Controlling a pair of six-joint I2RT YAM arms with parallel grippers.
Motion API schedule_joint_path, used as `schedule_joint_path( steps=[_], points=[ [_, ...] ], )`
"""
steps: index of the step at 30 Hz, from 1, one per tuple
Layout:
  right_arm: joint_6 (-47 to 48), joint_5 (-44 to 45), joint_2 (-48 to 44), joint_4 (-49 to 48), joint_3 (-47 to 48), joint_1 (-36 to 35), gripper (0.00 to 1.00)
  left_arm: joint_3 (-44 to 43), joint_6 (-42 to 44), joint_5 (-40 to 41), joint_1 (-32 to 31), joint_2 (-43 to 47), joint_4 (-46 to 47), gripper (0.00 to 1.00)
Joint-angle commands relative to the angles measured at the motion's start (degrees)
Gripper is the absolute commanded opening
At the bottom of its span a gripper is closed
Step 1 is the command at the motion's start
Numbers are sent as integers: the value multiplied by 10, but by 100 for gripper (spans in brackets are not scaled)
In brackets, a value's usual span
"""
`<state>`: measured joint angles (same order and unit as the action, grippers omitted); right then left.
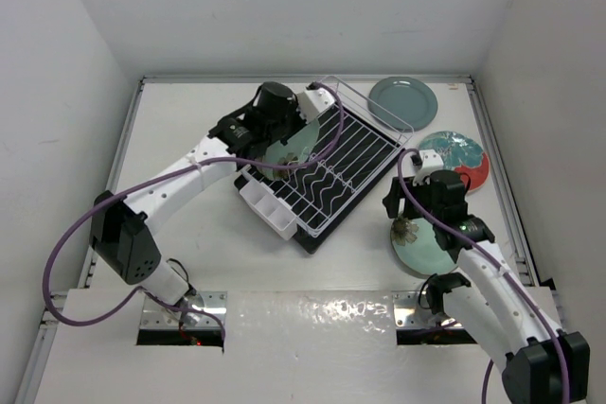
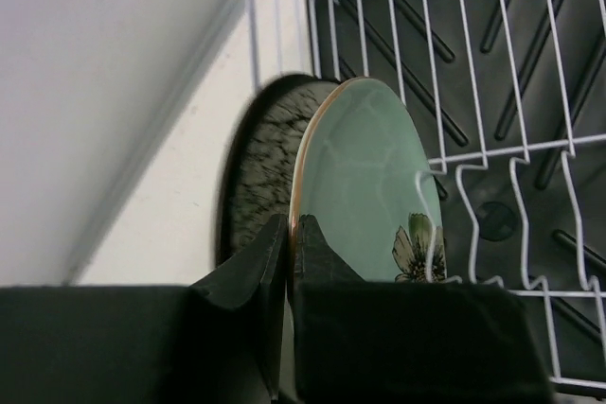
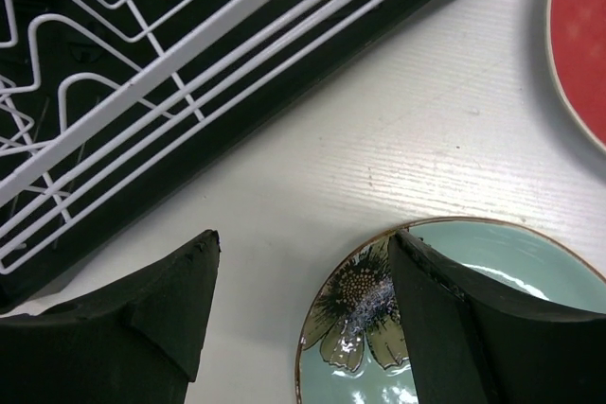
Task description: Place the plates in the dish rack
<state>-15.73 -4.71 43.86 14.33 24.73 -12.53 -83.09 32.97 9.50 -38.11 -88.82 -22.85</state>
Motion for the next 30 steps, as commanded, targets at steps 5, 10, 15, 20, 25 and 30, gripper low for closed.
schedule_joint_path(
  steps=[5,10,15,20,25,30],
  points=[
    [-46,48,7,11,5,-3,72,52,-89,-25,25,13,56,0],
    [-112,132,15,31,15,-3,76,36,-85,-16,29,10,52,18],
    [-172,181,54,81,44,-1,82,5,-66,-16,28,7,38,41],
    [-193,156,134,181,124,124,84,-99,-26,-48,28,-32,-17,54],
    [-162,42,125,154,115,352,86,-186,-41,-92,28,-55,-45,56],
    [-143,-54,184,178,78,506,85,-282,-70,-147,28,-64,-93,56]
  ],
)
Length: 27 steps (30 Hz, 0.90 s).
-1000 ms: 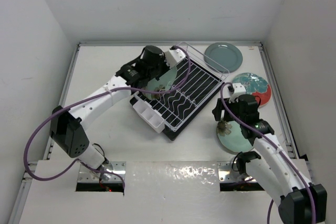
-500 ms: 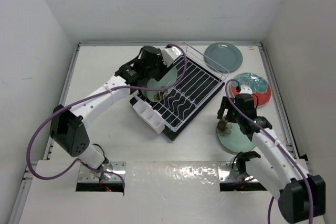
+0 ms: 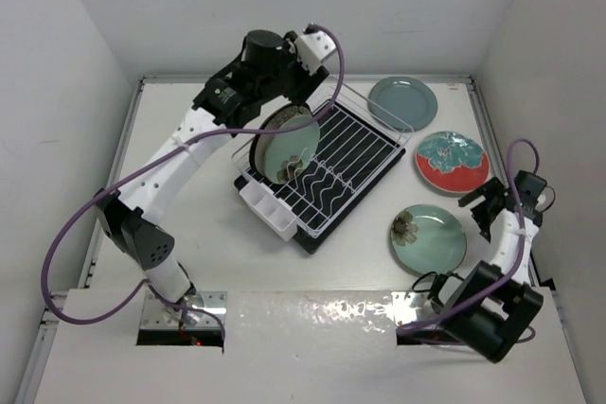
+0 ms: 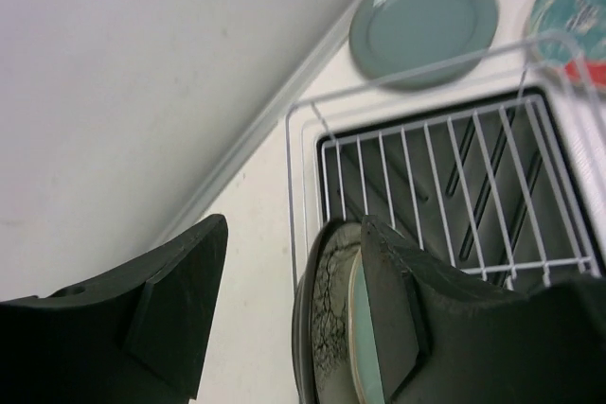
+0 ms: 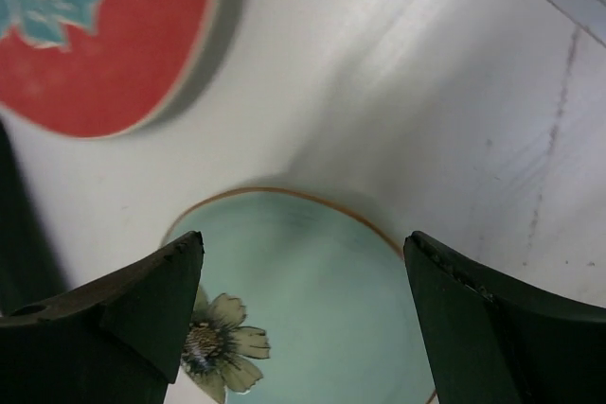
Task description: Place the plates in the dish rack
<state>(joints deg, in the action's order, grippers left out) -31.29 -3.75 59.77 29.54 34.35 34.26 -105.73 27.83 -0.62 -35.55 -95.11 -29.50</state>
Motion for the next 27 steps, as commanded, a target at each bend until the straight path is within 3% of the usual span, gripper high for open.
schedule_joint_path(
  steps=[1,13,16,21,23,24,27],
  points=[
    [13,-51,26,22,-24,38,85,-61,-23,-52,2,2,-33,56],
    [24,1,10,-78,-190,38,81,-12,-66,-74,6,35,-50,56],
    [19,-54,32,-113,-209,38,65,-17,-72,-83,6,38,-50,56],
    [18,-81,19,-124,-228,38,19,-20,-75,-77,6,34,-52,56],
    [18,-64,-3,-101,-227,38,4,-20,-73,-83,5,34,-53,56],
    [16,-70,-12,-101,-228,38,0,-19,-72,-84,5,35,-53,56],
    [18,-88,-43,-92,-219,38,0,-18,-68,-88,4,34,-52,56]
  ],
)
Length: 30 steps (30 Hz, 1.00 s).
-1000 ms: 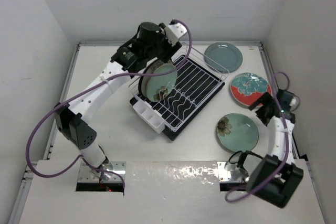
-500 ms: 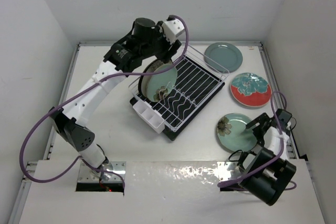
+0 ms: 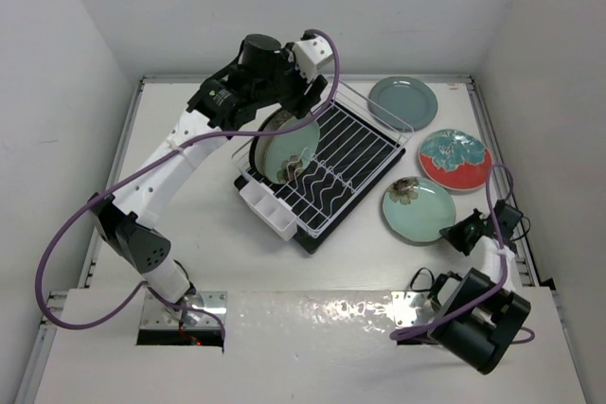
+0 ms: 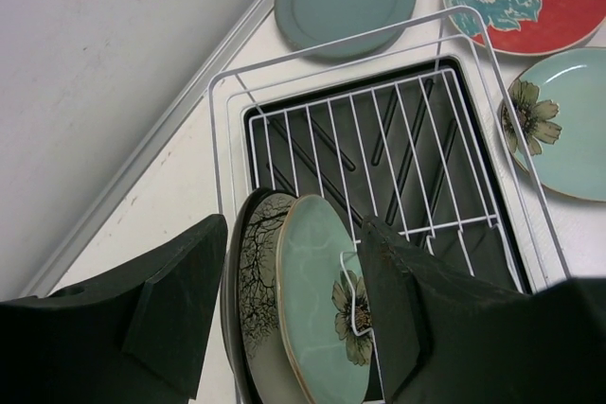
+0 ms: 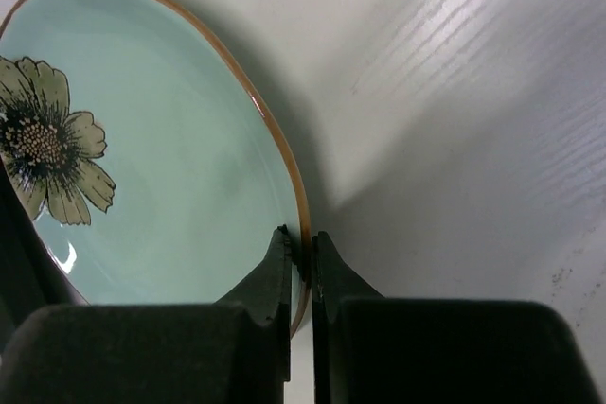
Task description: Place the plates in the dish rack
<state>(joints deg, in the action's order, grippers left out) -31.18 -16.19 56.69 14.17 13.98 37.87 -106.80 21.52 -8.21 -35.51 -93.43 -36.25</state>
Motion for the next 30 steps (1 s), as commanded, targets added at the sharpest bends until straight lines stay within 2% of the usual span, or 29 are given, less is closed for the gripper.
schedule_joint_path(
  steps=[1,8,12,18,21,23,24,25,26,30],
  points=[
    [31,29,-19,67,-5,2,0,-8,-3,-17,4,18,15,56],
    [38,-62,-109,37,45,1,0,-4,5,-64,-2,11,20,56],
    [40,-97,-111,43,64,-1,0,-6,2,-102,-11,-4,21,56],
    [56,-119,-125,32,80,-12,0,28,-8,-216,-25,-28,81,61],
    [67,-123,-123,44,87,-26,0,-9,-53,-284,-28,-80,90,61],
    [95,-126,-128,44,87,-42,0,-76,-65,-317,-40,-143,67,62],
    [109,-125,-132,44,137,-48,0,-94,-63,-324,-45,-159,61,62],
    [116,-122,-135,107,145,-53,0,-110,-58,-327,-60,-186,56,63],
    [121,-116,-142,117,150,-62,0,-122,-50,-327,-68,-195,58,65],
    [147,-124,-155,158,163,-79,0,-81,-1,-334,-107,-213,120,70]
  ],
)
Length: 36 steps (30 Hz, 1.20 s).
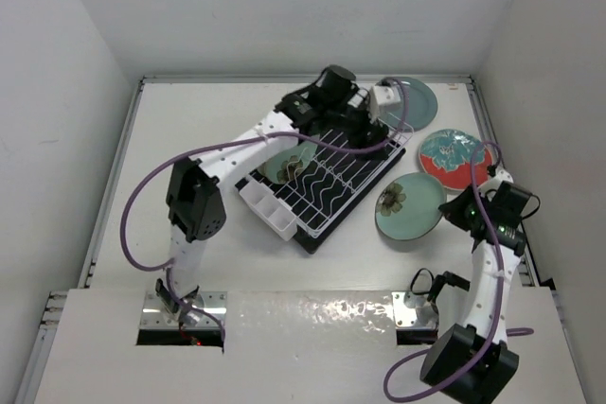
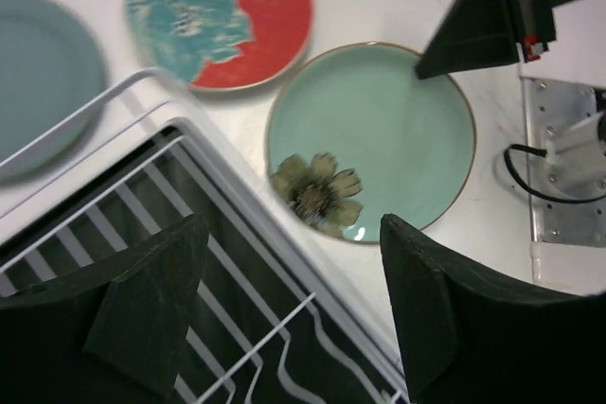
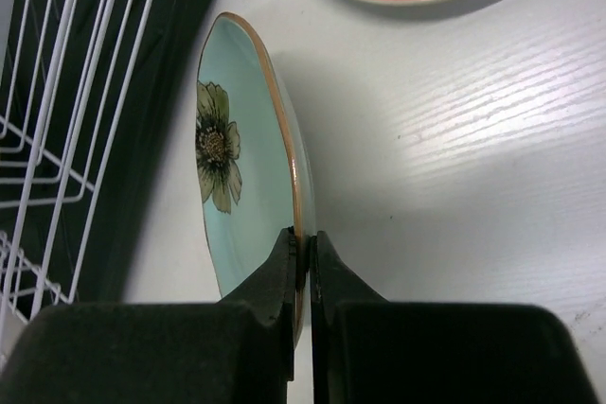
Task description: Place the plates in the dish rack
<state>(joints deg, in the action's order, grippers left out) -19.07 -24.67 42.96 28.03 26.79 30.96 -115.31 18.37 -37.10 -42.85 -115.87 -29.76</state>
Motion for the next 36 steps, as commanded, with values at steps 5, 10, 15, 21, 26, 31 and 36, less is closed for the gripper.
schedule_joint_path(
  steps=[5,10,15,21,26,31,36],
  points=[
    [63,-36,-33,61,50,-32,0,11,49,-64,-46,-41,95,76],
    [97,-24,-47,96,45,-44,0,-43,85,-68,-79,-110,94,81],
    [128,-35,-58,137,84,-57,0,-85,108,-65,-88,-167,106,83],
    [158,-117,-72,136,93,-63,0,-84,174,-128,-87,-184,61,86],
    [164,-125,-84,133,85,-67,0,-89,179,-154,-90,-204,70,86],
    [167,-135,-100,122,87,-67,0,-94,191,-152,-98,-223,90,86],
    [155,-135,-125,87,91,-66,0,-92,254,-176,-108,-233,3,84]
  ],
)
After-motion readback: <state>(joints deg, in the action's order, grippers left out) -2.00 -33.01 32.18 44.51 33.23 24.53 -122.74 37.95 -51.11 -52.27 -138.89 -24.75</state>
